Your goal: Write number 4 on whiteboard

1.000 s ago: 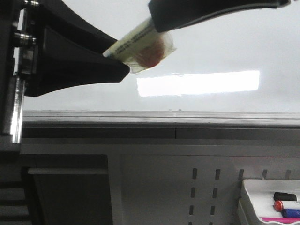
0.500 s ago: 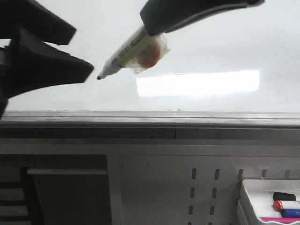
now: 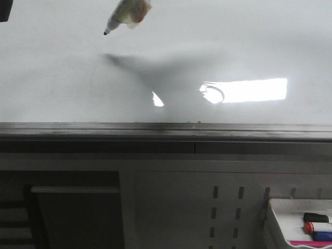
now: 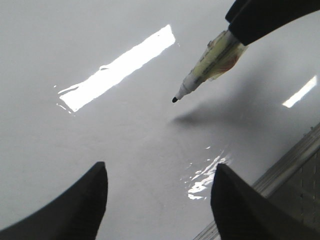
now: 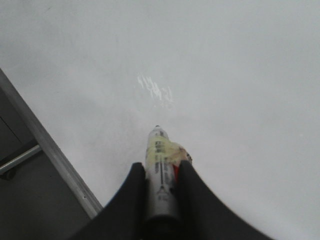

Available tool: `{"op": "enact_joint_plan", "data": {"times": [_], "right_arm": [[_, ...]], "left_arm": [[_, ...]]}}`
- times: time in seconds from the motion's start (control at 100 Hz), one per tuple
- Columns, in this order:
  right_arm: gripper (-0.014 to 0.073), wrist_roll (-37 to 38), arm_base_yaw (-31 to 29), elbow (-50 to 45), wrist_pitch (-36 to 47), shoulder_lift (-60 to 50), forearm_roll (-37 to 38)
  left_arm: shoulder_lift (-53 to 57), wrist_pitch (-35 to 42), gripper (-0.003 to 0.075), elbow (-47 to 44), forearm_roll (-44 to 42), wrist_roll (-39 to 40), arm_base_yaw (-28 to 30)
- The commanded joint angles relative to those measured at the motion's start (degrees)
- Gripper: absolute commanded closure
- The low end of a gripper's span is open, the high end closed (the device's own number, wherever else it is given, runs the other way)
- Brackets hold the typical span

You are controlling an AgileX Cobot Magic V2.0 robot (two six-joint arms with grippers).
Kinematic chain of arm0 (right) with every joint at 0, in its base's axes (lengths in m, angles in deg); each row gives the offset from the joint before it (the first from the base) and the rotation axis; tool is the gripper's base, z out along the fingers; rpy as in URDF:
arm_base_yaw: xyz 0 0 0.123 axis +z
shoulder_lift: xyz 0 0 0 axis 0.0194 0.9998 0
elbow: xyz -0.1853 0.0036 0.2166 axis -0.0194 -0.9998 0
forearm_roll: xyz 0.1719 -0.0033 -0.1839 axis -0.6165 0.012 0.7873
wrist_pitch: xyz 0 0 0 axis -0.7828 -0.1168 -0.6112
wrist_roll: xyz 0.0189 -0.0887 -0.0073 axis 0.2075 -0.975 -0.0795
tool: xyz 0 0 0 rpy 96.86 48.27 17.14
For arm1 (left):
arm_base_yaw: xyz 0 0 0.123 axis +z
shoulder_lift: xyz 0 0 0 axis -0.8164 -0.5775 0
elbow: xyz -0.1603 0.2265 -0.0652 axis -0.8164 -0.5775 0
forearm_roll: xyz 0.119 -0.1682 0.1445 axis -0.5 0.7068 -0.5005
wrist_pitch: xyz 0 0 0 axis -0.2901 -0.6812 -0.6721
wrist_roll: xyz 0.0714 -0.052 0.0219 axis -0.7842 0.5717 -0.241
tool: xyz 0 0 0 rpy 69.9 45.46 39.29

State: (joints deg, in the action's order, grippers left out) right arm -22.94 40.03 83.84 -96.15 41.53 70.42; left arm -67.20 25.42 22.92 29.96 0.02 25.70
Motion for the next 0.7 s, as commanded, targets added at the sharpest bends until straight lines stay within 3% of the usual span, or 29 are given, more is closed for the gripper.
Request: {"op": "enact_joint_plan", "data": {"times": [0.0,0.34,0.69], "right_arm": [[0.0661,-0.3,-0.4,1.9,3.6,-0.4,0.4],[0.0661,-0.3,3.0,-4.9,5.2,0.9,-1.8],[0.0658,-0.3,-3.0,-7.3,-1.4,-6.1,-1.7]], "left_arm": [[0.4,4.8,0.0302,1.7,1.5,0.6,0.2],[0.4,6.2,0.0302,1.7,1.8,0.6,0.2],[0.4,6.2,0.0302,1.7,1.8,0.6,0.2]]}}
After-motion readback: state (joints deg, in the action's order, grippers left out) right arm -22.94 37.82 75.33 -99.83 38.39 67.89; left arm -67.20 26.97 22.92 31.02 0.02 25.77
